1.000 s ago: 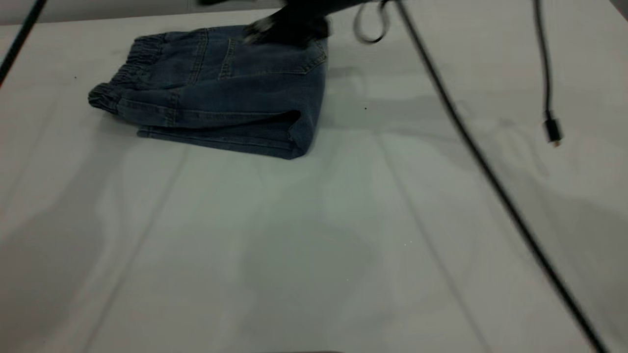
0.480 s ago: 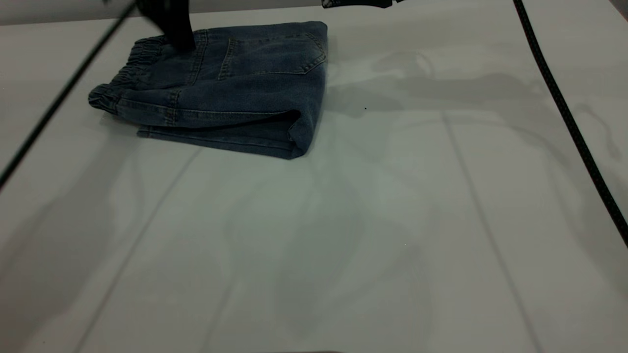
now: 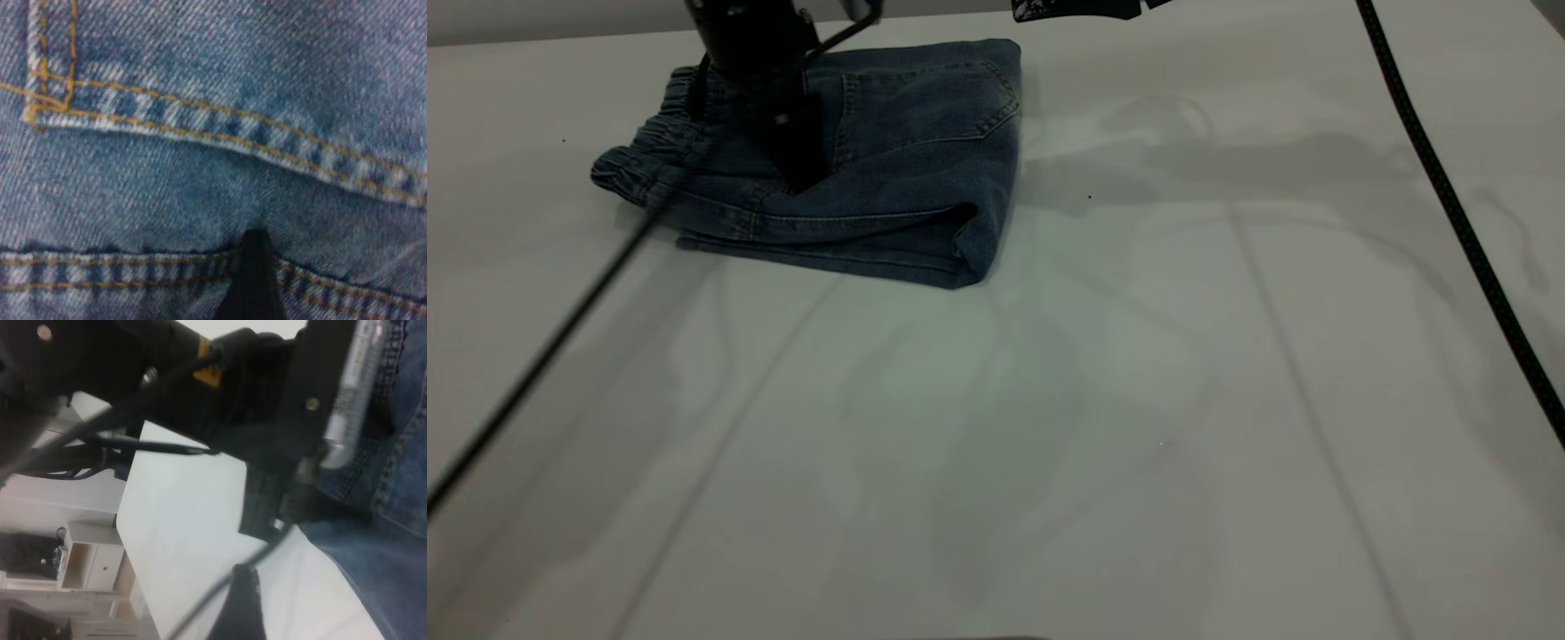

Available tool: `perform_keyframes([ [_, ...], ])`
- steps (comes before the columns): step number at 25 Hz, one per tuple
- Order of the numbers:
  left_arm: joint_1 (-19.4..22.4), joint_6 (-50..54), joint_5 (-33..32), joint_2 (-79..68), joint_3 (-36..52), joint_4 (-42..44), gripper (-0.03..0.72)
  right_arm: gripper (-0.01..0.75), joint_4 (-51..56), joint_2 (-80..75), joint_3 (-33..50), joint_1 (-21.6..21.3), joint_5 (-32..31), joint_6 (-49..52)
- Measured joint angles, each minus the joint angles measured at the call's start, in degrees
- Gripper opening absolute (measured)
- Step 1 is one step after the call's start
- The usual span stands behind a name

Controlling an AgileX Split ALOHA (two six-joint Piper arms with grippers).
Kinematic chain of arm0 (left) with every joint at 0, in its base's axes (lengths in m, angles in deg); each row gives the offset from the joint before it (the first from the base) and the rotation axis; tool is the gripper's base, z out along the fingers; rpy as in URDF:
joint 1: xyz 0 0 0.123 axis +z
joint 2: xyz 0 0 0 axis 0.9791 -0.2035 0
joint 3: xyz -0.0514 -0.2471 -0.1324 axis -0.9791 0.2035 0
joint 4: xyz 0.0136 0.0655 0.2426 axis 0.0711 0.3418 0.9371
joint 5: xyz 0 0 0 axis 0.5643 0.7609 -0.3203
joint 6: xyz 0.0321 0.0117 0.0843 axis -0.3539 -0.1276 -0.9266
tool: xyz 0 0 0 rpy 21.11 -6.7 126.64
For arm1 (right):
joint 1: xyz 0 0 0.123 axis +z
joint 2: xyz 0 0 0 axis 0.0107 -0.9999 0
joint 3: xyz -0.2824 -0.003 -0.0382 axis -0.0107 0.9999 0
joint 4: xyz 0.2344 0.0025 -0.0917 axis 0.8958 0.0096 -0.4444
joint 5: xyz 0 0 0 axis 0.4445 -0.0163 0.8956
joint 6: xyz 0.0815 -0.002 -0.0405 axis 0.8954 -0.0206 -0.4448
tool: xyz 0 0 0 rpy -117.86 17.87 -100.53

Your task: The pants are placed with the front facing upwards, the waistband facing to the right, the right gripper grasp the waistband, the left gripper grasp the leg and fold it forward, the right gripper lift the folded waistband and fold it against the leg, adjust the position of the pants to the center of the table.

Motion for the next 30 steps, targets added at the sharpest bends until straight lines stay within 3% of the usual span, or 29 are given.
perform_keyframes([
  [6,-5.6,17.5,0.0,-0.4,-0.4,7.6,0.577,0.577,0.1,0.0,0.0,-4.0,-2.2,1.1],
  [11,-10.3,34.3,0.0,-0.5,-0.4,7.9,0.577,0.577,0.1,0.0,0.0,-7.8,-4.2,1.5],
  [16,-12.6,35.0,0.0,-0.7,-0.4,10.2,0.577,0.577,0.1,0.0,0.0,-9.8,-5.5,2.3],
  [22,-13.3,39.1,0.0,1.4,-0.6,18.7,0.577,0.577,-2.1,0.0,-3.7,-9.8,-6.1,3.4],
  [30,-12.5,45.3,0.0,15.2,-1.0,20.9,0.577,0.577,-25.6,4.6,-17.1,-9.8,-7.8,20.5],
])
